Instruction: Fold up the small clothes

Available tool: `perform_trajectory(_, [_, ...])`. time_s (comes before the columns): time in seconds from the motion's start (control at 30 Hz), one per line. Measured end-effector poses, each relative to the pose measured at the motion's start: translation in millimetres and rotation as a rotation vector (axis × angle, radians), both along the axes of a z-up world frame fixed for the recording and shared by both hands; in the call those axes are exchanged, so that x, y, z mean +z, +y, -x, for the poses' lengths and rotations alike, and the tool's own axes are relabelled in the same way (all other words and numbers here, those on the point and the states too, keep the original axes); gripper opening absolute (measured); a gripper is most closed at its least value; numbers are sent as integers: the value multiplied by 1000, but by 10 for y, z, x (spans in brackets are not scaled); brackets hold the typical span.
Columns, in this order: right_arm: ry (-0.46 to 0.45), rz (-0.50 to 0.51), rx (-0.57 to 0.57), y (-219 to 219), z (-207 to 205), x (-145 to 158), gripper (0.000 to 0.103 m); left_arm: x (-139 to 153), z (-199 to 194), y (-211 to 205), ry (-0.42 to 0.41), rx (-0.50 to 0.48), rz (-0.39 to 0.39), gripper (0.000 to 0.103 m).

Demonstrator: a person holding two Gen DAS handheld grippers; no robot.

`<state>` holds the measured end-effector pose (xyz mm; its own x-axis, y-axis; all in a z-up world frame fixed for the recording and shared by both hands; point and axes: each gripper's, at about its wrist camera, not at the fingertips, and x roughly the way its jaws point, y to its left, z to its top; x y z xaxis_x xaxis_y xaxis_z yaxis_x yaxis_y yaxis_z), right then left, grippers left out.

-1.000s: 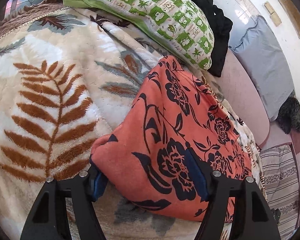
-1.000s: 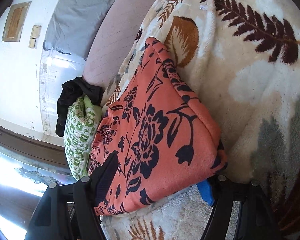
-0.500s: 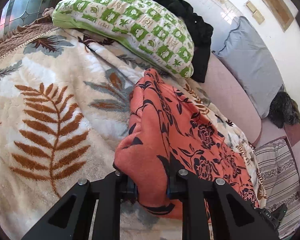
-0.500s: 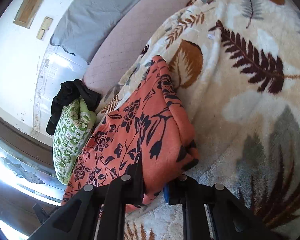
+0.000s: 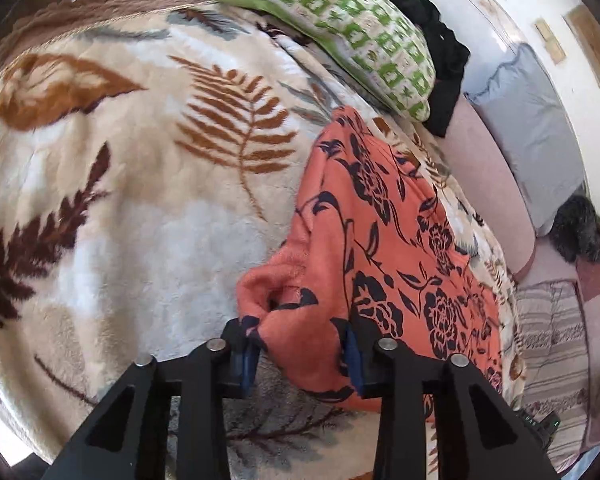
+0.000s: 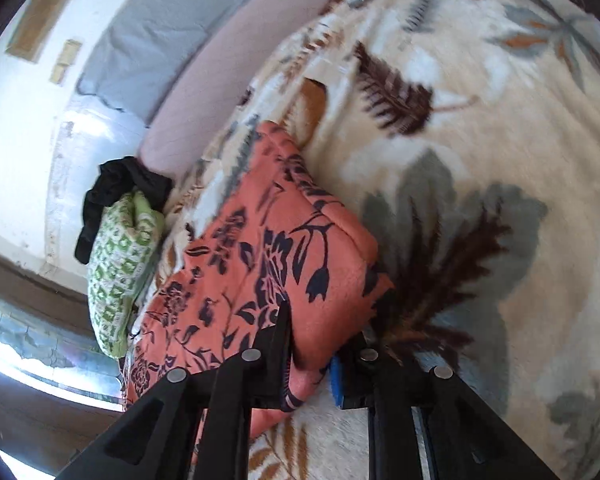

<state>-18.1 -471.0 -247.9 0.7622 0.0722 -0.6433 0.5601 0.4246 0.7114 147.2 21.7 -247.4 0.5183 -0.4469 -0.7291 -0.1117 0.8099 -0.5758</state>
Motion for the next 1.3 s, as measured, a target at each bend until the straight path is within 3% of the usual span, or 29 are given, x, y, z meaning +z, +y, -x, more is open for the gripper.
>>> perform_trajectory(0.07, [-26,-56,-58,-128,138,10,27,145,43,191,-57,86,-18,53])
perform_trajectory(0.13, [-37,11,-162,-240,317,162,46,382,116,342,-168,201,-135,64])
perform_trajectory(0.17, [-43,69,-227,-286,421,266,72,497,150,369,-232,241,-192,69])
perform_trajectory(0.2, [-73,121,-294,-313,529,372,77,590,167,353,-290,254,-237,70])
perform_trajectory(0.27, [-142,216,-319,-317,595,575,77,684,158,190,-368,200,-309,72])
perform_trajectory(0.37, [-189,335,-136,-94,302,756,75,623,86,-278,-418,-4,-369,72])
perform_trajectory(0.47, [-199,367,88,265,-68,697,75,453,-12,-794,-380,-234,-403,75])
perform_trajectory(0.53, [-150,317,198,453,-287,507,75,236,-86,-1026,-288,-314,-491,80])
perform_trajectory(0.6, [-3,234,286,514,-504,183,74,-11,-122,-1139,-205,-355,-619,81])
perform_trajectory(0.63, [58,215,302,525,-559,34,74,-8,-83,-1184,-255,-363,-657,85])
perform_trajectory(0.67, [36,250,300,554,-558,16,75,4,-60,-1221,-270,-368,-682,89])
perform_trajectory(0.8, [91,373,350,733,-586,111,75,-33,-71,-1256,-258,-385,-667,99])
perform_trajectory(0.93, [13,435,363,856,-682,375,75,-34,-93,-1243,-242,-397,-635,103])
perform_trajectory(1.1, [17,504,467,1152,-1293,545,75,-43,-125,-1256,-238,-419,-633,103])
perform_trajectory(1.17, [83,540,525,1281,-1622,443,75,-23,-140,-1231,-226,-441,-613,103])
perform_trajectory(1.23, [230,591,601,1396,-1938,179,75,5,-141,-1206,-215,-451,-590,103])
perform_trajectory(1.3, [263,711,614,1494,-2136,129,74,29,-132,-1173,-210,-452,-582,103])
